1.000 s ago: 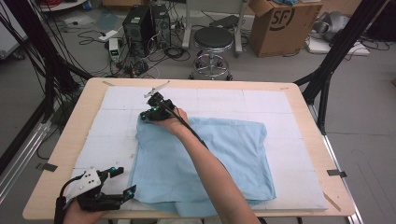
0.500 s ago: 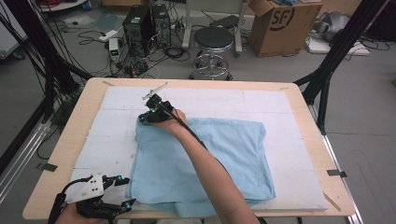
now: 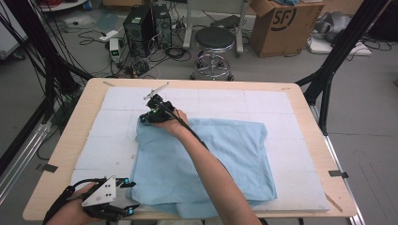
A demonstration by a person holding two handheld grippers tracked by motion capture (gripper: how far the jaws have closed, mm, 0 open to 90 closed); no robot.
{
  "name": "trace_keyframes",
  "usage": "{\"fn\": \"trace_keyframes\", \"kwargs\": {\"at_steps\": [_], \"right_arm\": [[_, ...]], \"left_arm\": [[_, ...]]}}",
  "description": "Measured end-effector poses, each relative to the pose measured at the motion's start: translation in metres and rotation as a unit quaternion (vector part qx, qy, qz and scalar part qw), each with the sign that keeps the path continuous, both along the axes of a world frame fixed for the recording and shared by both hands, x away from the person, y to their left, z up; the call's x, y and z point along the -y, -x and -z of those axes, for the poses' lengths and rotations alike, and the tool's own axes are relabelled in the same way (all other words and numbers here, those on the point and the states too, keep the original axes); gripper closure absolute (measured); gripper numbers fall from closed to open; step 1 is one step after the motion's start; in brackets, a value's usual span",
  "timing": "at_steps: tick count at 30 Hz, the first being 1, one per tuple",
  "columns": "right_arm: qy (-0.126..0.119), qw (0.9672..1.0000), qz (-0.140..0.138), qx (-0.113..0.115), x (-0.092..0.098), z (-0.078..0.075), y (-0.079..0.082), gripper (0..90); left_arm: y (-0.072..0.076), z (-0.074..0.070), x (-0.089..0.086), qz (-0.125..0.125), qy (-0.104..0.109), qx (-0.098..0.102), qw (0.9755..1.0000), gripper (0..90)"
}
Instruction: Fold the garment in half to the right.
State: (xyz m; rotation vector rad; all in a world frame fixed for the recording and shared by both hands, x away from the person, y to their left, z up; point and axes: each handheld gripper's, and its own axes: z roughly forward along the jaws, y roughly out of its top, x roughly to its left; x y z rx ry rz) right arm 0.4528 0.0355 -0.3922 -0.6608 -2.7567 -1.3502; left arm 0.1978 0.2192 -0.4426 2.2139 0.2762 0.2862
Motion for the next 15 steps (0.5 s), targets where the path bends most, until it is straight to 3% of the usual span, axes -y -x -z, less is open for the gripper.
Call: {"fn": "trace_keyframes", "kwargs": {"at_steps": [5, 10, 15], "right_arm": [[-0.002, 1.0000, -0.002, 0.001, 0.000, -0.002, 0.001, 88.6], [-0.001, 1.0000, -0.004, 0.000, 0.001, -0.002, 0.001, 88.6], [0.000, 1.0000, -0.005, 0.001, 0.001, -0.002, 0.001, 88.6]], "left_arm": [[-0.009, 0.003, -0.002, 0.001, -0.027, 0.001, 0.9996, 40.0], [-0.015, 0.006, -0.005, 0.020, -0.018, -0.001, 0.9996, 43.2], [-0.015, 0.008, -0.008, 0.057, -0.006, -0.008, 0.9984, 58.0]]}}
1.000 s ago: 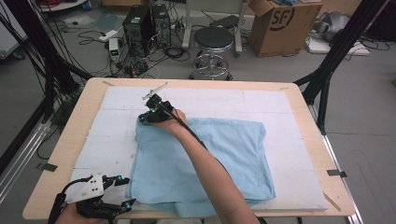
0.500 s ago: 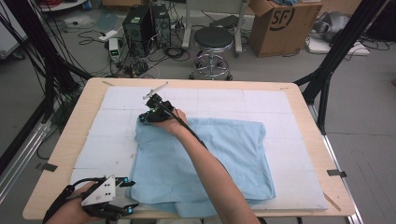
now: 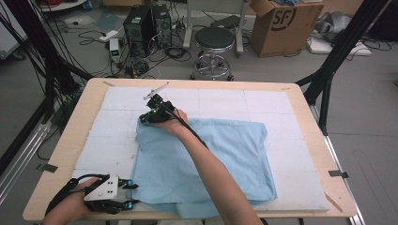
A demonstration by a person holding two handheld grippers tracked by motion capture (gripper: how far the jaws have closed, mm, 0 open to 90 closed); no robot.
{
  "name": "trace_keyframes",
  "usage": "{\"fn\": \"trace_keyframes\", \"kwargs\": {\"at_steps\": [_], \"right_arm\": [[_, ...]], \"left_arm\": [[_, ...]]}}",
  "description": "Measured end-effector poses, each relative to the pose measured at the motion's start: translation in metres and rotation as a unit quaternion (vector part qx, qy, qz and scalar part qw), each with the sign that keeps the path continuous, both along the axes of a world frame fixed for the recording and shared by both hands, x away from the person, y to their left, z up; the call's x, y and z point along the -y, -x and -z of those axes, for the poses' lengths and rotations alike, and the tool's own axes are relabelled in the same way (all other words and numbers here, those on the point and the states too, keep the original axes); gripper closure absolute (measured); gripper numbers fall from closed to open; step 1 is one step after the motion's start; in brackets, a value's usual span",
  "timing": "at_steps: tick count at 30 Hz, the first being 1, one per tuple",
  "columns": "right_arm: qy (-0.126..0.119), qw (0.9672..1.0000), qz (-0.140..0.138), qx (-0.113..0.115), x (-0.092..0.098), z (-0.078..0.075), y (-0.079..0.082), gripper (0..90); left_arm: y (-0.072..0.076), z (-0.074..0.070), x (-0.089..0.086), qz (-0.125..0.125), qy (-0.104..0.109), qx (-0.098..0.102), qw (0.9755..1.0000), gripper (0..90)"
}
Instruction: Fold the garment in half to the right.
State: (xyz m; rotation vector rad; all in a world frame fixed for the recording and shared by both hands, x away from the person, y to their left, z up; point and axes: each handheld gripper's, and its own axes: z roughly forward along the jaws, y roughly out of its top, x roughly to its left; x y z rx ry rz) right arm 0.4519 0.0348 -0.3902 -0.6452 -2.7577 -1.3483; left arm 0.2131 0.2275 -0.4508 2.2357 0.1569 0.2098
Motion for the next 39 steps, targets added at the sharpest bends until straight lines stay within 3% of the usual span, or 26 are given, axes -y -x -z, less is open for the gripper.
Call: {"fn": "trace_keyframes", "kwargs": {"at_steps": [4, 11, 14, 18, 22, 27, 32, 39], "right_arm": [[0.003, 1.0000, 0.003, -0.005, -0.001, 0.000, 0.001, 88.6], [0.000, 1.0000, 0.001, -0.003, 0.000, 0.000, 0.000, 88.6], [0.000, 1.0000, 0.000, -0.002, 0.000, 0.000, 0.000, 88.6], [-0.001, 1.0000, 0.002, -0.004, 0.001, -0.001, 0.000, 88.7], [-0.003, 1.0000, 0.001, 0.002, 0.002, -0.004, 0.000, 88.7], [-0.012, 0.9999, 0.007, 0.008, 0.006, -0.011, 0.001, 88.7], [-0.026, 0.9994, 0.013, 0.021, 0.012, -0.022, 0.002, 88.8], [-0.051, 0.9978, 0.028, 0.031, 0.021, -0.039, 0.006, 88.9]], "left_arm": [[-0.004, 0.000, 0.000, 0.006, 0.004, -0.013, 0.9999, 61.3], [-0.009, 0.000, 0.001, -0.014, 0.008, -0.018, 0.9997, 74.8], [-0.013, -0.001, 0.004, -0.027, 0.010, -0.031, 0.9991, 82.3], [-0.014, -0.002, 0.006, -0.046, 0.014, -0.052, 0.9975, 84.5], [-0.011, -0.008, 0.009, -0.059, 0.020, -0.047, 0.9969, 85.9], [-0.010, -0.022, 0.008, -0.060, 0.052, -0.046, 0.9958, 86.1], [-0.006, -0.042, 0.009, -0.052, 0.084, -0.031, 0.9946, 86.2], [-0.002, -0.063, 0.009, -0.050, 0.099, -0.016, 0.9937, 86.3]]}}
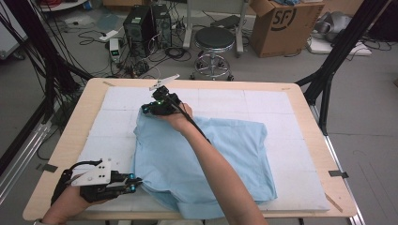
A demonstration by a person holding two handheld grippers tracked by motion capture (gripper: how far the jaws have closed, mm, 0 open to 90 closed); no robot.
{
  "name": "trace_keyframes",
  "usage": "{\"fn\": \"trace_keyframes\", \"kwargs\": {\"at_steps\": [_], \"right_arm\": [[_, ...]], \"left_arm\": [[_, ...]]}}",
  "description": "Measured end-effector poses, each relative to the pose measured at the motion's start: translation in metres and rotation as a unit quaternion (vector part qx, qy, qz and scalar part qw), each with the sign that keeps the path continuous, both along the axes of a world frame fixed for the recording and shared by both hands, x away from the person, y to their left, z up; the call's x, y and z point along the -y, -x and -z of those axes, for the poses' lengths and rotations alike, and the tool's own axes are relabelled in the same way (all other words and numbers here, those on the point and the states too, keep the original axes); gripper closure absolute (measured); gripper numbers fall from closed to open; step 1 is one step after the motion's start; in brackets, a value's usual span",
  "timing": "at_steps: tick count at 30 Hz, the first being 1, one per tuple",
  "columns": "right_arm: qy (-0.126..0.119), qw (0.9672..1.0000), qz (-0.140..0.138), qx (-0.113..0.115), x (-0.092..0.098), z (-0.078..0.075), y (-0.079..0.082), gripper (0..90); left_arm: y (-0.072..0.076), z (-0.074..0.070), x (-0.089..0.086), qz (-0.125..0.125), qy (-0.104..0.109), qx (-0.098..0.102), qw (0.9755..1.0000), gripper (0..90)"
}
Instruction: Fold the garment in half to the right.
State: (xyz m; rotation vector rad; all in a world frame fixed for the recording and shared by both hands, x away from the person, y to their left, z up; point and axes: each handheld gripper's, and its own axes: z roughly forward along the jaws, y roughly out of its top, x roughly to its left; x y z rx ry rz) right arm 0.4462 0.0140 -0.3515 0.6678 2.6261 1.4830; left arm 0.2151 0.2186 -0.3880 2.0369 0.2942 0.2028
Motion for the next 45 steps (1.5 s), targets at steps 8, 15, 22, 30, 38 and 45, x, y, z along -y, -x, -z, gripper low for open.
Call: {"fn": "trace_keyframes", "kwargs": {"at_steps": [8, 15, 22, 30, 38, 45], "right_arm": [[-0.036, 0.9993, 0.004, 0.011, 0.002, -0.013, 0.003, 89.0], [-0.039, 0.9991, 0.005, 0.014, 0.014, -0.024, 0.003, 89.0], [-0.045, 0.9985, 0.013, 0.027, 0.041, -0.042, 0.003, 89.0], [-0.051, 0.9977, 0.016, 0.042, 0.078, -0.062, 0.006, 89.1], [-0.058, 0.9959, 0.038, 0.058, 0.122, -0.079, 0.009, 89.1], [-0.061, 0.9947, 0.055, 0.062, 0.159, -0.082, 0.014, 89.1]], "left_arm": [[0.006, -0.017, -0.001, -0.004, 0.009, 0.017, 0.9998, 86.3], [0.007, -0.025, 0.013, 0.011, 0.037, 0.028, 0.9989, 86.3], [-0.002, -0.039, 0.041, 0.042, 0.065, 0.042, 0.9962, 86.3], [-0.012, -0.053, 0.080, 0.073, 0.085, 0.050, 0.9925, 86.3], [-0.017, -0.061, 0.119, 0.086, 0.105, 0.063, 0.9888, 86.3], [-0.022, -0.055, 0.159, 0.101, 0.099, 0.061, 0.9881, 86.2]]}}
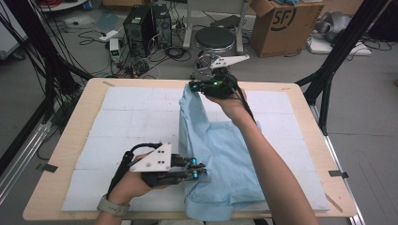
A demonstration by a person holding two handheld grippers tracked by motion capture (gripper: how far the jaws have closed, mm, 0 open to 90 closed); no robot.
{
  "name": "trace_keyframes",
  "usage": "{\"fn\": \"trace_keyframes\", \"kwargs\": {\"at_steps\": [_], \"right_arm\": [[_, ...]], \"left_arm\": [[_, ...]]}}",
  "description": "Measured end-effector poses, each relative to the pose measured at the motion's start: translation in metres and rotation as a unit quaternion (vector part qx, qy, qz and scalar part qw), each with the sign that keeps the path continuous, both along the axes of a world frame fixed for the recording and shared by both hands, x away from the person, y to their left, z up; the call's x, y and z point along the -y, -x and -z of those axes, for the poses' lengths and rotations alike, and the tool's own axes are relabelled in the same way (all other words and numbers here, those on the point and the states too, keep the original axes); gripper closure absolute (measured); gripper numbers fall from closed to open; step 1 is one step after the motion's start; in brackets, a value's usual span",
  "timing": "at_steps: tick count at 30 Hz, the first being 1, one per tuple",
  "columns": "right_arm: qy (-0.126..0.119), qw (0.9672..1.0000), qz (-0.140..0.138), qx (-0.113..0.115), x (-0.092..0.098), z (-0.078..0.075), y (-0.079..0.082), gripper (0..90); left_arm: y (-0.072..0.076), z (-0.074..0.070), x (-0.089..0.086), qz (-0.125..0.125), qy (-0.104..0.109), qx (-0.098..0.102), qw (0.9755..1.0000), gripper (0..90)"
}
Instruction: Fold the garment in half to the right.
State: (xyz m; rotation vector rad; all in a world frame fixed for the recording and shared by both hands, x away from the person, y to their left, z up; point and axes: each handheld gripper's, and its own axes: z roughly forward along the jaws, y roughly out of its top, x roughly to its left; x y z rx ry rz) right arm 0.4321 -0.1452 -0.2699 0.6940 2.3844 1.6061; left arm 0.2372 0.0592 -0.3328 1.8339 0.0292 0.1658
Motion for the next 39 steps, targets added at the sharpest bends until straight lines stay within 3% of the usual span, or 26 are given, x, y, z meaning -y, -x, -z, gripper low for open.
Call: {"fn": "trace_keyframes", "kwargs": {"at_steps": [8, 15, 19, 27, 39], "right_arm": [[0.003, 0.9996, 0.028, -0.001, 0.047, 0.001, 0.002, 89.0], [0.018, 0.9984, 0.052, -0.009, 0.087, 0.016, 0.005, 89.0], [0.029, 0.9970, 0.069, -0.021, 0.106, 0.029, 0.005, 89.0], [0.046, 0.9927, 0.103, -0.044, 0.135, 0.057, -0.005, 89.1], [0.095, 0.9844, 0.128, -0.074, 0.149, 0.098, -0.017, 89.0]], "left_arm": [[-0.009, 0.003, 0.039, 0.007, 0.009, -0.006, 0.9999, 86.2], [-0.016, 0.014, 0.076, 0.015, 0.006, -0.021, 0.9997, 86.2], [-0.017, 0.022, 0.096, 0.021, -0.012, -0.022, 0.9995, 86.2], [-0.022, 0.040, 0.127, 0.019, -0.043, -0.053, 0.9975, 86.2], [-0.032, 0.069, 0.155, 0.007, -0.089, -0.106, 0.9904, 86.1]]}}
